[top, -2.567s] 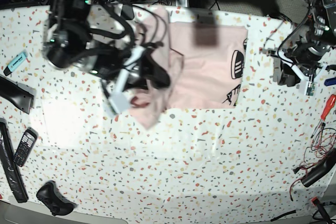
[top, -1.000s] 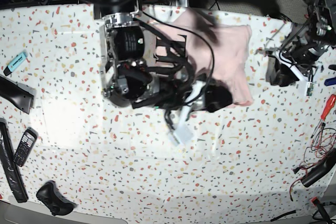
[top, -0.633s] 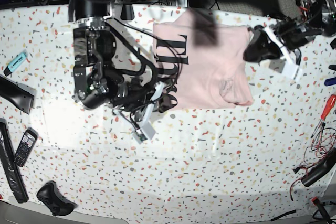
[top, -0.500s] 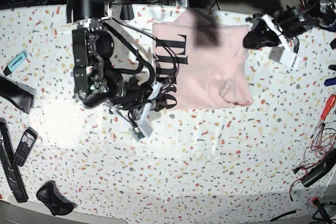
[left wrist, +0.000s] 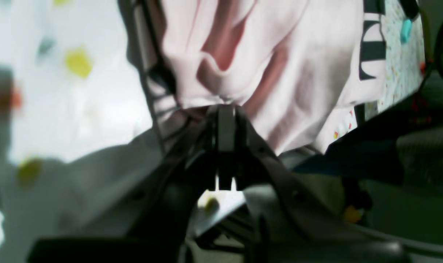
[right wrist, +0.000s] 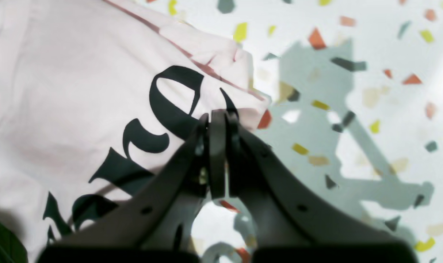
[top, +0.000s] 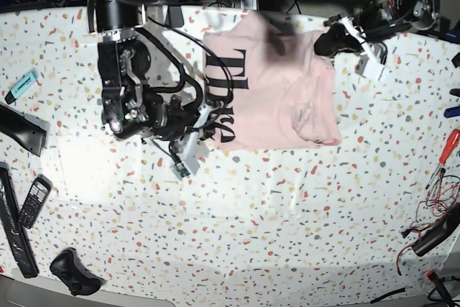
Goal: Fold the T-shirt properly
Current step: 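Grasp the folded shirt's edges with both grippers and lift it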
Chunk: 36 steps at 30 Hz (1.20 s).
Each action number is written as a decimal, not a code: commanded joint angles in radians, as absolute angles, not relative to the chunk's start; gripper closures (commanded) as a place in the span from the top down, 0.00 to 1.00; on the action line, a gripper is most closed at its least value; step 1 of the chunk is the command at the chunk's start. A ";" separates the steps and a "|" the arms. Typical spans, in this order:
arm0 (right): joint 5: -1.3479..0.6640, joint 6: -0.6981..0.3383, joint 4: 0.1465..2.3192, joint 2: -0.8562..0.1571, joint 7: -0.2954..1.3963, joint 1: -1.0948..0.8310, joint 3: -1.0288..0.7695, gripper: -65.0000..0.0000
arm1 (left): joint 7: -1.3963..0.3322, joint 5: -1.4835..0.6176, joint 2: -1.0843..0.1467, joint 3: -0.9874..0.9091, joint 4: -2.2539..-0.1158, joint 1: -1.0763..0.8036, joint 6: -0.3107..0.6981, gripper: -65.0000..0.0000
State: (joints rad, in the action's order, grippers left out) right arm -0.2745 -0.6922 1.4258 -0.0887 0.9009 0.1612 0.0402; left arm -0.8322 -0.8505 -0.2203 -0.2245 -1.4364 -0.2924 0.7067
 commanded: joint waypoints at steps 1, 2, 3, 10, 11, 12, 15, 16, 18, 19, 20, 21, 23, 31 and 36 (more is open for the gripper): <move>-0.279 -0.698 1.443 -0.092 0.897 0.180 0.039 0.00 | -0.816 -0.810 -0.228 -0.221 -1.421 -0.269 0.698 0.00; -0.279 -0.698 1.446 -0.094 0.898 0.178 0.039 0.00 | -0.799 -0.782 -0.228 -0.221 -1.397 -0.249 0.698 0.00; -0.279 -0.698 1.451 -0.097 0.897 0.173 0.039 0.00 | -0.781 -0.750 -0.228 -0.221 -1.375 -0.228 0.698 0.00; -0.260 -0.698 1.584 -0.100 0.897 0.085 0.039 0.00 | -0.719 -0.589 -0.228 -0.221 -1.240 -0.051 0.681 0.00; -0.252 -0.698 1.603 -0.099 0.898 0.066 0.039 0.00 | -0.702 -0.565 -0.228 -0.221 -1.224 -0.025 0.681 0.00; -0.247 -0.698 1.618 -0.099 0.898 0.046 0.039 0.00 | -0.681 -0.541 -0.228 -0.221 -1.209 -0.002 0.681 0.00; -0.235 -0.698 1.642 -0.099 0.897 -0.019 0.039 0.00 | -0.637 -0.505 -0.228 -0.220 -1.163 0.070 0.681 0.00; -0.235 -0.698 1.646 -0.099 0.892 -0.039 0.039 0.00 | -0.633 -0.497 -0.228 -0.218 -1.148 0.093 0.681 0.00; -0.236 -0.698 1.648 -0.097 0.868 -0.078 0.040 0.00 | -0.632 -0.497 -0.228 -0.202 -1.120 0.136 0.681 0.00; -0.237 -0.698 1.648 -0.095 0.860 -0.096 0.041 0.00 | -0.628 -0.497 -0.228 -0.189 -1.107 0.156 0.681 0.00; -0.240 -0.698 1.648 -0.091 0.853 -0.113 0.044 0.00 | -0.626 -0.497 -0.228 -0.173 -1.095 0.173 0.681 0.00; -0.242 -0.698 1.648 -0.091 0.848 -0.127 0.051 0.00 | -0.622 -0.497 -0.228 -0.153 -1.087 0.189 0.681 0.00; -0.244 -0.698 1.651 -0.091 0.840 -0.153 0.078 0.00 | -0.604 -0.497 -0.228 -0.110 -1.085 0.211 0.681 0.00; -0.245 -0.698 1.790 -0.092 0.827 -0.183 0.132 0.00 | -0.638 -0.578 -0.258 -0.058 -1.103 0.286 0.681 0.00; -0.242 -0.698 1.892 -0.091 0.800 -0.167 0.057 0.00 | -0.717 -0.752 -0.339 -0.058 -1.171 0.282 0.682 0.00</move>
